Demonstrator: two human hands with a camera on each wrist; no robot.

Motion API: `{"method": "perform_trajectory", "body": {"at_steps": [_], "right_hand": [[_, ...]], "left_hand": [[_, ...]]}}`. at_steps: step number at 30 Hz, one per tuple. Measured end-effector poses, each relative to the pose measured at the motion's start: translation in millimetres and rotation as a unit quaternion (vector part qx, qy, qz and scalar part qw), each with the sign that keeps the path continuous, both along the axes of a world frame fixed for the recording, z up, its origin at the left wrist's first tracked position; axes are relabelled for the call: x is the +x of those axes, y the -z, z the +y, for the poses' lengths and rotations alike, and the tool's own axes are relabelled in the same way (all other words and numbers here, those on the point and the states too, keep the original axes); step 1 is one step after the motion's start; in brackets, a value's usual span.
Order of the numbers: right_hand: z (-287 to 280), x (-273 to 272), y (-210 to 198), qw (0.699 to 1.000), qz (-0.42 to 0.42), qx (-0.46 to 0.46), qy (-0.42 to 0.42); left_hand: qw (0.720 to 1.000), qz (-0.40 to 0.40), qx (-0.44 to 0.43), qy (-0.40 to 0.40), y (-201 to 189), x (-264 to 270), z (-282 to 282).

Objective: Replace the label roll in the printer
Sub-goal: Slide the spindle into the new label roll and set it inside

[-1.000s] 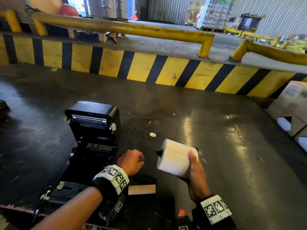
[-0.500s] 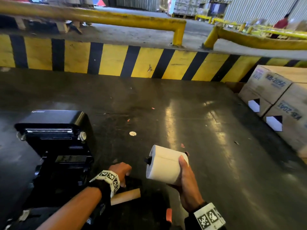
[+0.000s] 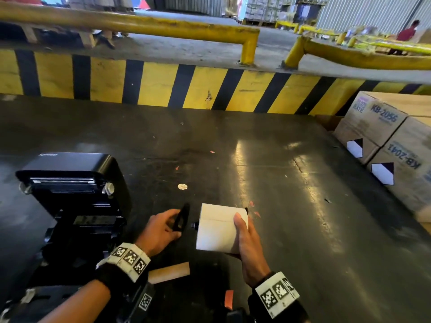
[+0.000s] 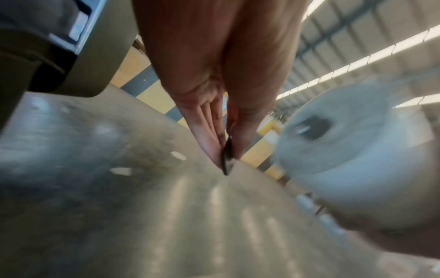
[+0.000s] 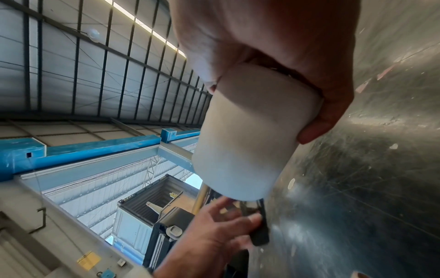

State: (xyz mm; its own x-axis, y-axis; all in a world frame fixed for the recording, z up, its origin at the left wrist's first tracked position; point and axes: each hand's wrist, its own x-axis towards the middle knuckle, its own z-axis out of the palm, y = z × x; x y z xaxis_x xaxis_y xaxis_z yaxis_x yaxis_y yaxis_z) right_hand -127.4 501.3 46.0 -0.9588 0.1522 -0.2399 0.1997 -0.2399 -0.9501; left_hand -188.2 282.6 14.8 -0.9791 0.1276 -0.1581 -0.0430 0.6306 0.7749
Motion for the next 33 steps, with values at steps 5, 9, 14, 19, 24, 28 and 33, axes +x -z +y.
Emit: {"method": "perform_trajectory", "body": {"at_steps": [5, 9, 14, 19, 24, 28, 33], "right_hand": [[-15.7, -5.6, -1.0, 0.999, -0.017, -0.036, -0.031], [-33.1, -3.1, -0.4, 0.994, -0.02, -0.062, -0.085], [-60.8, 7.3, -2.9, 0.988, -0.009, -0.036, -0.149], [-101.9, 19.3, -2.9, 0.986, 0.015, -0.005, -0.167], [-145.5, 26.7, -13.5, 0.98, 0.008, -0.007, -0.201], [-179.0, 31.9, -20.8, 0.98, 0.051, 0.003, -0.191], [-220.5, 32.8, -28.4, 0.986, 0.078, 0.009, -0.145]], "left_hand": [[0.989, 0.067, 0.123, -0.04, -26.7, 48.6, 1.9], [0.985, 0.084, 0.135, -0.071, -37.1, 73.9, -9.8], [0.987, 0.118, 0.083, -0.071, -41.1, 106.5, -34.7], [0.982, 0.123, 0.094, -0.111, -41.1, 127.2, -72.9], [0.971, 0.128, 0.149, -0.138, -41.0, 138.1, -114.0], [0.969, 0.124, 0.166, -0.136, -43.1, 134.2, -147.7], [0.97, 0.089, 0.206, -0.094, -52.9, 126.3, -183.1]]}}
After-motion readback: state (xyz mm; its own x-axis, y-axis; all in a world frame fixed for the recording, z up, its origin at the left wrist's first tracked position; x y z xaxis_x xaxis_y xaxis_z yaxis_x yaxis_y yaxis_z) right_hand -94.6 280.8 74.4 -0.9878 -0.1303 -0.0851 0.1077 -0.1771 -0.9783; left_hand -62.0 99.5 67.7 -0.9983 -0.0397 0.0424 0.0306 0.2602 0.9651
